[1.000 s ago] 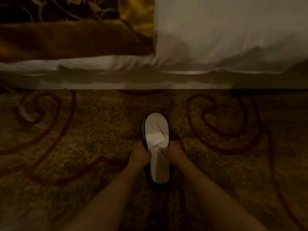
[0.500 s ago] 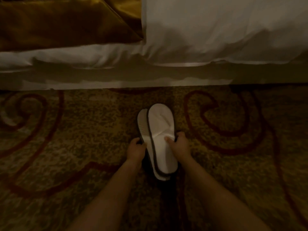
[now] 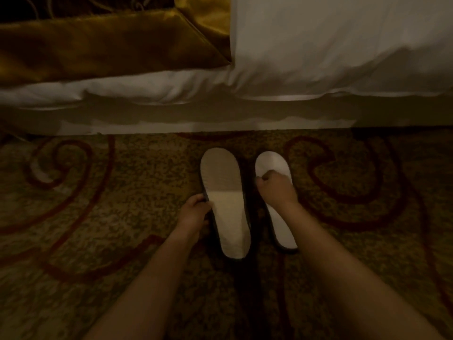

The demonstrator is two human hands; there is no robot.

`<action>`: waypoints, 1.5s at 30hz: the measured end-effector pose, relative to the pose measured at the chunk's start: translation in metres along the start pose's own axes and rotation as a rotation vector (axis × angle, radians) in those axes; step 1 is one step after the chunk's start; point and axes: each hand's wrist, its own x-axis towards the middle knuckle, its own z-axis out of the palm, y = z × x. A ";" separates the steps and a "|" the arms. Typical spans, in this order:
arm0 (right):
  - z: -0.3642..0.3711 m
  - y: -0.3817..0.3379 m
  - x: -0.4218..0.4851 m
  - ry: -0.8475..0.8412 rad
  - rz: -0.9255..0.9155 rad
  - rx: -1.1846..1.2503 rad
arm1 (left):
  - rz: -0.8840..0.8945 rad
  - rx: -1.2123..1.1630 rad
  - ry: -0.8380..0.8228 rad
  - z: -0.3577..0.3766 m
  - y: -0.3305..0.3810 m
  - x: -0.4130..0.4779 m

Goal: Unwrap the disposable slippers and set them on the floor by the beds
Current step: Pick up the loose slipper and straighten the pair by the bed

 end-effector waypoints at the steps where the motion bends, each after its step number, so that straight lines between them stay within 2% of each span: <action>1: 0.002 -0.008 -0.003 -0.177 0.028 0.173 | 0.026 0.003 -0.037 -0.002 0.002 -0.002; 3: 0.004 -0.021 -0.012 -0.408 0.155 0.546 | 0.072 -0.004 -0.094 -0.008 0.005 -0.003; 4: 0.005 -0.025 -0.014 -0.441 0.181 0.682 | 0.085 -0.020 -0.099 -0.012 0.006 -0.003; 8: 0.002 -0.036 -0.011 -0.447 0.107 0.975 | 0.132 -0.150 -0.115 -0.026 0.021 -0.010; 10: -0.003 -0.042 -0.008 -0.405 0.137 1.180 | 0.145 -0.249 -0.120 -0.031 0.027 -0.011; 12: -0.005 -0.043 -0.006 -0.356 0.149 1.255 | 0.125 -0.314 -0.165 -0.032 0.033 -0.014; 13: -0.004 -0.043 -0.006 -0.337 0.119 1.171 | 0.106 -0.299 -0.185 -0.031 0.035 -0.014; 16: 0.007 -0.040 -0.012 -0.278 -0.113 0.707 | 0.070 -0.132 -0.143 -0.024 0.044 -0.019; 18: 0.023 -0.036 -0.017 -0.244 -0.204 0.585 | 0.092 0.003 -0.088 -0.022 0.045 -0.017; 20: 0.037 -0.032 -0.018 -0.179 -0.188 0.544 | 0.098 0.079 -0.048 -0.022 0.036 -0.012; 23: 0.052 -0.028 -0.022 -0.124 -0.085 0.576 | 0.178 0.044 0.013 -0.025 0.023 -0.012; 25: 0.062 -0.028 -0.025 -0.156 -0.044 0.531 | 0.214 -0.002 0.053 -0.027 0.016 -0.010; 28: 0.076 -0.030 -0.031 -0.228 -0.105 0.382 | 0.232 0.041 0.103 -0.029 0.004 -0.005; 34: 0.098 -0.031 -0.038 -0.223 -0.158 0.239 | 0.316 0.437 0.031 -0.028 -0.008 0.003; 38: 0.112 -0.027 -0.044 -0.196 -0.235 0.109 | 0.366 0.808 0.060 -0.030 -0.013 0.012; 42: 0.106 -0.022 -0.039 -0.230 -0.261 0.080 | 0.323 1.005 0.123 -0.033 -0.021 0.014; 43: 0.101 -0.019 -0.036 -0.175 -0.251 0.035 | 0.314 1.015 0.138 -0.034 -0.022 0.014; 45: 0.088 -0.005 -0.028 0.095 -0.202 -0.169 | 0.308 0.979 0.164 -0.034 -0.019 0.015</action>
